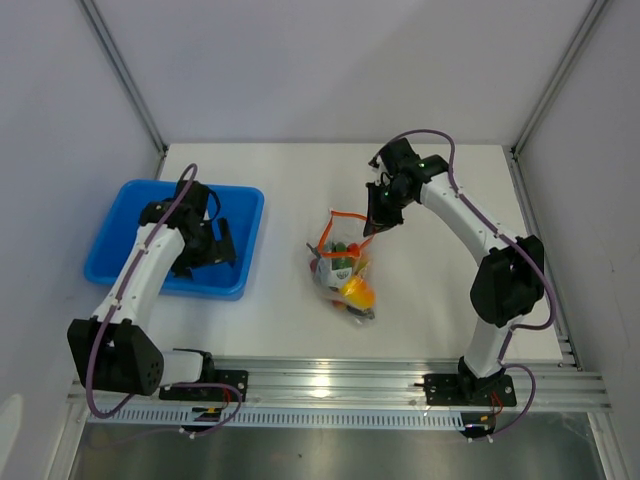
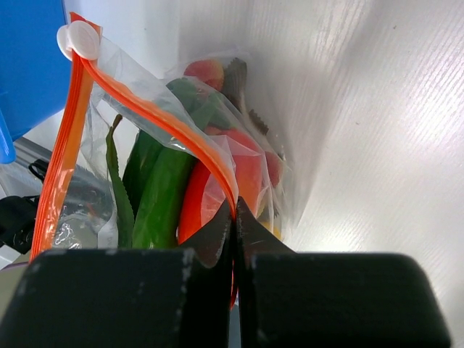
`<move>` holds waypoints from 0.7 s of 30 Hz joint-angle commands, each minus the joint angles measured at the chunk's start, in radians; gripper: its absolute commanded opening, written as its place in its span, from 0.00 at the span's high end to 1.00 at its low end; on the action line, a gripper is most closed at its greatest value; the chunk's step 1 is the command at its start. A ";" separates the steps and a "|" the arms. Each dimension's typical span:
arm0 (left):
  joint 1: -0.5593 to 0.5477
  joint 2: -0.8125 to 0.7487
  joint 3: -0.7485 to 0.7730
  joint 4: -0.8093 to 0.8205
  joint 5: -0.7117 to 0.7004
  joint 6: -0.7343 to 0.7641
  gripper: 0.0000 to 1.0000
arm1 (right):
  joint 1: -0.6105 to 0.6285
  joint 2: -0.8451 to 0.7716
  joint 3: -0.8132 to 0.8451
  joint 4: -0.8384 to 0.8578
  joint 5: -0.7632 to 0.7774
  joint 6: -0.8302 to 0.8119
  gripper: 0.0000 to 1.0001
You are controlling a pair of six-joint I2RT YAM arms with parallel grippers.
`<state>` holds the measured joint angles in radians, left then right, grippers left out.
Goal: Place the food in the zip-top bag and seal the zipper
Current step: Pick up the fake vegetable from the bin.
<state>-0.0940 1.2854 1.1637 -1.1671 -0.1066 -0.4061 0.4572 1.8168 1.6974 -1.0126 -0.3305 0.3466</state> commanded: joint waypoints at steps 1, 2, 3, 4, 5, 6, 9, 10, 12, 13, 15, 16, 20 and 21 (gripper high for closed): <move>0.040 0.025 0.073 0.004 -0.048 0.029 0.00 | 0.005 0.012 0.048 0.008 -0.001 -0.008 1.00; 0.049 0.029 0.082 0.006 -0.051 0.041 0.01 | 0.005 0.012 0.050 0.008 -0.002 -0.009 1.00; 0.068 0.037 0.091 0.006 -0.060 0.047 0.01 | 0.005 0.013 0.050 0.008 -0.002 -0.009 1.00; 0.079 0.052 0.100 0.007 -0.071 0.062 0.01 | 0.003 0.015 0.050 0.008 -0.004 -0.011 1.00; 0.086 0.061 0.102 0.009 -0.074 0.069 0.01 | 0.003 0.015 0.050 0.008 -0.005 -0.011 1.00; 0.091 0.069 0.109 0.014 -0.077 0.075 0.01 | 0.001 0.015 0.051 0.008 -0.005 -0.012 1.00; 0.123 0.081 0.103 0.024 -0.070 0.095 0.01 | -0.003 0.015 0.056 0.008 -0.005 -0.017 1.00; 0.122 0.083 0.106 0.030 -0.067 0.096 0.00 | -0.005 0.015 0.056 0.009 -0.005 -0.017 1.00; 0.123 0.089 0.105 0.037 -0.056 0.098 0.01 | -0.008 0.015 0.054 0.009 -0.007 -0.018 1.00; 0.122 0.092 0.106 0.038 -0.057 0.099 0.00 | -0.008 0.016 0.053 0.009 -0.007 -0.018 1.00; 0.122 0.104 0.111 0.040 -0.059 0.101 0.00 | -0.012 0.018 0.053 0.008 -0.008 -0.018 1.00; 0.122 0.106 0.113 0.040 -0.061 0.102 0.00 | -0.014 0.018 0.053 0.008 -0.010 -0.020 1.00; 0.122 0.120 0.116 0.038 -0.064 0.101 0.01 | -0.018 0.022 0.051 0.006 -0.013 -0.018 1.00; 0.123 0.121 0.119 0.038 -0.064 0.101 0.01 | -0.018 0.026 0.053 0.008 -0.015 -0.018 1.00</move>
<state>0.0219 1.4010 1.2400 -1.1446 -0.1555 -0.3294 0.4446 1.8290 1.7134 -1.0122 -0.3351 0.3386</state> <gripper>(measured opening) 0.994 0.002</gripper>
